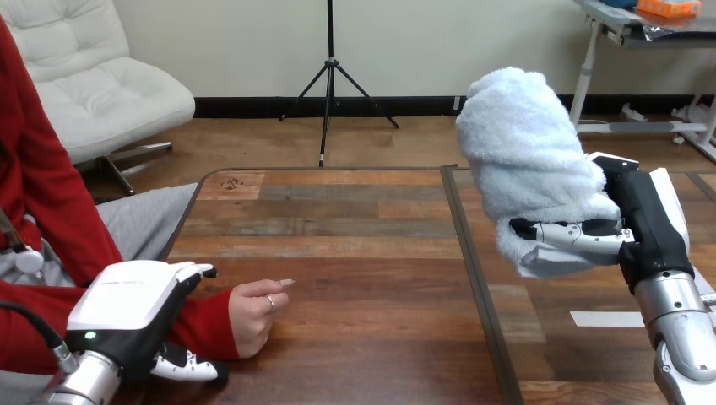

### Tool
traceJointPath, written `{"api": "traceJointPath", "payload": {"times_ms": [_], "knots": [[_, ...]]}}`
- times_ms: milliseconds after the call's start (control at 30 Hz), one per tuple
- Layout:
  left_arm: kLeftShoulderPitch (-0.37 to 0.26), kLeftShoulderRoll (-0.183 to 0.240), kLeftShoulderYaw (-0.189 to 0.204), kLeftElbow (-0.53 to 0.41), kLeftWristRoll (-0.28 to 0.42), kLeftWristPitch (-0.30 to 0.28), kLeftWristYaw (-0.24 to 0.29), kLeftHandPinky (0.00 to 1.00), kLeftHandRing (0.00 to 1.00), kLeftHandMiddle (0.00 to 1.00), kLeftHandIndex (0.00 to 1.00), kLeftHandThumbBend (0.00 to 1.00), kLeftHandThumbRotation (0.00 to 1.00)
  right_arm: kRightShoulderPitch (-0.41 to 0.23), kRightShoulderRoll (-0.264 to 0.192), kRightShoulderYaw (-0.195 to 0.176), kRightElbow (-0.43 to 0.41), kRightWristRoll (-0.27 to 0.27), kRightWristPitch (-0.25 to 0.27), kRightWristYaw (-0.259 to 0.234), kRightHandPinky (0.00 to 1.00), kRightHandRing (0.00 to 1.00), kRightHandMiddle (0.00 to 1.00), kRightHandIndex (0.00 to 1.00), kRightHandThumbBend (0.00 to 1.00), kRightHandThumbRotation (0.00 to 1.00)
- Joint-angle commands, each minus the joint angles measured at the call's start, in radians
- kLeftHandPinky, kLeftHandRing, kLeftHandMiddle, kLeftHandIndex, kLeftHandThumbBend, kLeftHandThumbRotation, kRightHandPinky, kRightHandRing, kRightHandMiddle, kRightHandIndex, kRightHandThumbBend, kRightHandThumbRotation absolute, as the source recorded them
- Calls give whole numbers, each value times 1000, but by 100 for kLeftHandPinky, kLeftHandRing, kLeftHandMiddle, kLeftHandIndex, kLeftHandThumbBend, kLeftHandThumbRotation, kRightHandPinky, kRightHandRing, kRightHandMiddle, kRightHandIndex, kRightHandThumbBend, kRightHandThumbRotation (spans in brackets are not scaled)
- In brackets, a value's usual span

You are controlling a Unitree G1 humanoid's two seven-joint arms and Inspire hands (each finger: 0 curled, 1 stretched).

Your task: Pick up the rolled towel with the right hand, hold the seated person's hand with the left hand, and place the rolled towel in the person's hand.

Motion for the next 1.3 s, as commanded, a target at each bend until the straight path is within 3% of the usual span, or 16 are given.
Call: {"api": "traceJointPath", "payload": {"times_ms": [0, 300, 667, 1267], "knots": [[-74, 29, -18, 9, 5, 22, 23, 82, 85, 84, 82, 94, 31, -47, 5, -39, -80, 32, -12, 0, 32, 36, 39, 41, 88, 0], [-78, 20, -33, 8, 18, 72, 34, 81, 83, 83, 80, 93, 20, -41, 8, -42, -87, 40, -32, 11, 33, 36, 40, 41, 88, 0], [-88, 22, -63, 38, 30, 101, 85, 76, 79, 78, 76, 92, 8, -29, 14, -43, -114, 51, -37, 17, 32, 36, 39, 41, 88, 0], [-112, 21, -112, 60, 28, 170, 76, 67, 70, 70, 68, 89, 7, -15, 24, -55, -146, 61, -45, 22, 31, 35, 39, 40, 88, 0]]}}
